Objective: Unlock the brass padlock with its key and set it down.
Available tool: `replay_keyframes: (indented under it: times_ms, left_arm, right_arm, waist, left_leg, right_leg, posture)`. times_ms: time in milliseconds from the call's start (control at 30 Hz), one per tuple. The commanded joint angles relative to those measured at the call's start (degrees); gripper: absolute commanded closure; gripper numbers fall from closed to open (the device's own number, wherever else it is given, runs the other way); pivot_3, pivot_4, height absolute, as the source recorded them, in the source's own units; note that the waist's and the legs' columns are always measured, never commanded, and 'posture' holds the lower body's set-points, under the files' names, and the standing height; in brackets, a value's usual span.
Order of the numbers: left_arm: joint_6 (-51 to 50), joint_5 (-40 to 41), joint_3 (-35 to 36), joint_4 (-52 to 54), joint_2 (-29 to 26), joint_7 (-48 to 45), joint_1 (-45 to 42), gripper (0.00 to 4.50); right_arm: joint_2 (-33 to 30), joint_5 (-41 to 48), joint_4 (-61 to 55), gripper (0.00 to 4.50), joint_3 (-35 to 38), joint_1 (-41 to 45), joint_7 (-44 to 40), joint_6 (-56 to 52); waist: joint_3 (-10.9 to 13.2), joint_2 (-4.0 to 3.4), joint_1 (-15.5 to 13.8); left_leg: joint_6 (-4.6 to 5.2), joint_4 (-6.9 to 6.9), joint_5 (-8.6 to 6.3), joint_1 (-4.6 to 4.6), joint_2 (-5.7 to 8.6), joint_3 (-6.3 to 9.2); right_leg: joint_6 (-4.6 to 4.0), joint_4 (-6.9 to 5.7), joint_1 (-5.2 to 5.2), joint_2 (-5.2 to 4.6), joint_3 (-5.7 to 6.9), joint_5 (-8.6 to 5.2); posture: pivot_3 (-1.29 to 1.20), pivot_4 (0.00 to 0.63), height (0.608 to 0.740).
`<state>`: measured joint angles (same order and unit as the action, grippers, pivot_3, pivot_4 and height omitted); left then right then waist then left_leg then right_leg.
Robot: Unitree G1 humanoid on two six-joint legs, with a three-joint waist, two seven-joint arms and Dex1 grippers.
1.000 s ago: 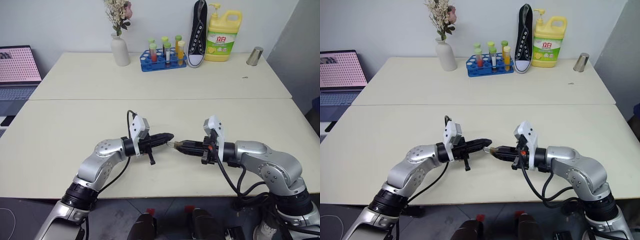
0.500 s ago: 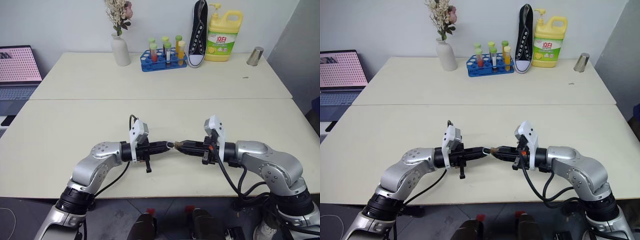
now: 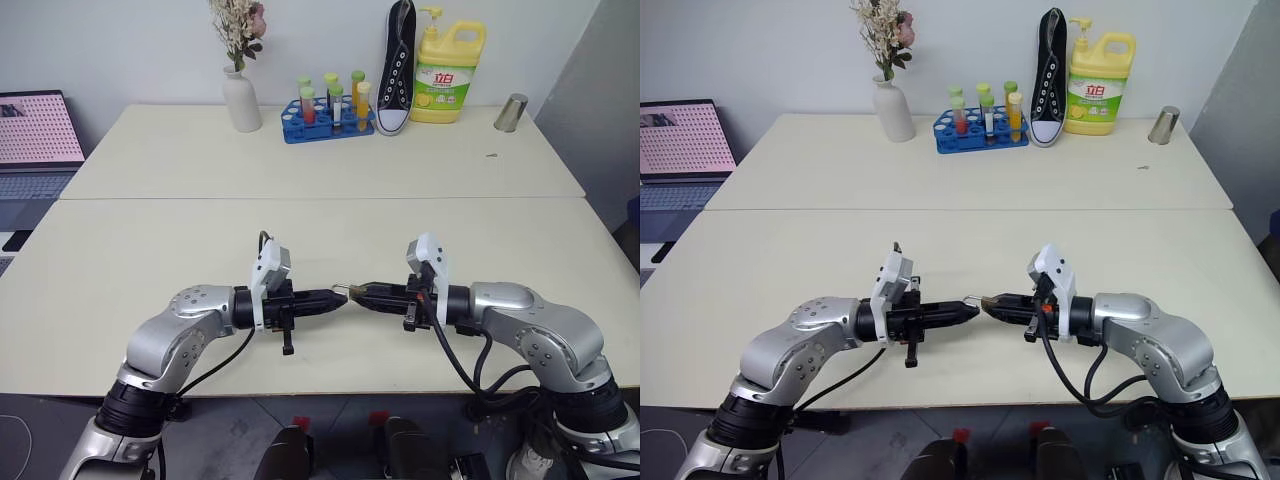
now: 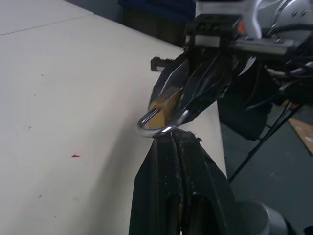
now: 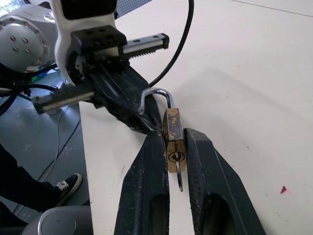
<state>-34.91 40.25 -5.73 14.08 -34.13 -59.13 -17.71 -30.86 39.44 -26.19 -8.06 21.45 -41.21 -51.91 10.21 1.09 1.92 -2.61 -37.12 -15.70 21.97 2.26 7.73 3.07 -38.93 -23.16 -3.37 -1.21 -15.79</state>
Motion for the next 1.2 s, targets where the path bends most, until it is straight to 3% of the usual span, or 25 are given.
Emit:
replay_keyframes:
  times_ms: [33, 467, 567, 633, 700, 833, 1133, 1200]
  left_arm:
    - [-1.3, 1.8, 2.2, 1.8, 1.1, 1.7, -1.0, 4.5]
    - [0.0, -1.0, 1.9, 3.2, -0.2, 0.6, -0.4, 4.5]
    - [7.4, -7.4, 1.1, 3.8, -2.2, -0.4, 1.2, 4.5]
    - [18.7, -14.6, -0.3, 3.3, -4.5, -3.5, 3.5, 4.5]
    - [35.5, -23.8, -1.4, -0.5, -6.6, -5.4, 5.8, 4.12]
    - [51.4, -30.2, -1.1, -6.9, -6.9, -5.4, 7.4, 3.01]
    - [56.2, -32.2, -1.0, -7.4, -5.3, -1.8, 10.2, 0.08]
    - [55.9, -32.5, -1.4, -6.6, -4.8, -0.7, 10.8, 0.0]
  right_arm:
    - [-0.2, 0.2, -1.0, 4.36, 0.2, 0.3, -0.9, 1.1]
    - [0.0, -0.2, -0.6, 4.36, 0.0, 0.5, -0.8, 0.8]
    - [0.4, 0.1, 0.1, 4.36, 0.3, 0.9, -0.2, 0.0]
    - [0.3, 0.8, 0.6, 4.36, 0.7, 1.1, 0.2, -1.4]
    - [0.4, 1.5, 1.7, 4.36, 0.8, 1.6, 0.3, -3.3]
    - [0.5, 1.8, 3.8, 4.36, 0.5, 2.6, 0.3, -6.3]
    - [4.3, -0.2, 17.9, 4.36, -2.1, 9.4, -0.3, -12.7]
    - [6.5, -0.9, 23.0, 4.36, -2.5, 12.3, -0.3, -13.0]
  waist:
    - [0.0, 0.0, 0.0]
    - [0.0, 0.0, 0.0]
    - [0.0, 0.0, 0.0]
    - [0.0, 0.0, 0.0]
    - [0.0, 0.0, 0.0]
    - [0.0, 0.0, -0.4]
    - [0.0, -0.02, 0.0]
    - [0.0, -0.03, 0.1]
  left_leg:
    - [0.0, 0.0, 0.0, 0.0, 0.0, 0.0]
    - [-0.01, 0.01, 0.0, -0.01, 0.0, -0.01]
    - [-0.01, 0.02, 0.01, -0.02, -0.01, -0.02]
    - [-0.02, 0.03, 0.01, -0.04, -0.01, -0.05]
    - [-0.05, 0.06, 0.02, -0.04, -0.01, -0.07]
    - [-0.05, 0.07, 0.02, -0.02, 0.0, -0.13]
    - [0.01, 0.08, -0.01, -0.03, 0.0, -0.12]
    - [0.01, 0.07, -0.01, -0.05, -0.02, -0.13]
  right_leg:
    - [0.0, 0.0, 0.0, 0.0, 0.0, 0.0]
    - [0.0, 0.0, 0.0, 0.0, -0.01, 0.0]
    - [0.0, 0.01, 0.0, 0.0, -0.03, 0.0]
    - [-0.01, 0.02, 0.0, 0.0, -0.06, 0.0]
    - [-0.02, 0.06, -0.01, 0.0, -0.09, 0.0]
    - [-0.06, 0.1, -0.01, -0.03, -0.1, 0.01]
    - [-0.06, 0.05, -0.03, -0.02, -0.09, 0.01]
    - [-0.06, 0.03, -0.03, 0.01, -0.1, 0.01]
  posture:
    - [0.0, 0.15, 0.74]
    - [0.0, 0.15, 0.74]
    - [0.0, 0.15, 0.74]
    - [0.0, 0.15, 0.74]
    - [0.0, 0.15, 0.74]
    - [0.0, 0.15, 0.74]
    - [0.0, 0.15, 0.74]
    - [0.0, 0.15, 0.74]
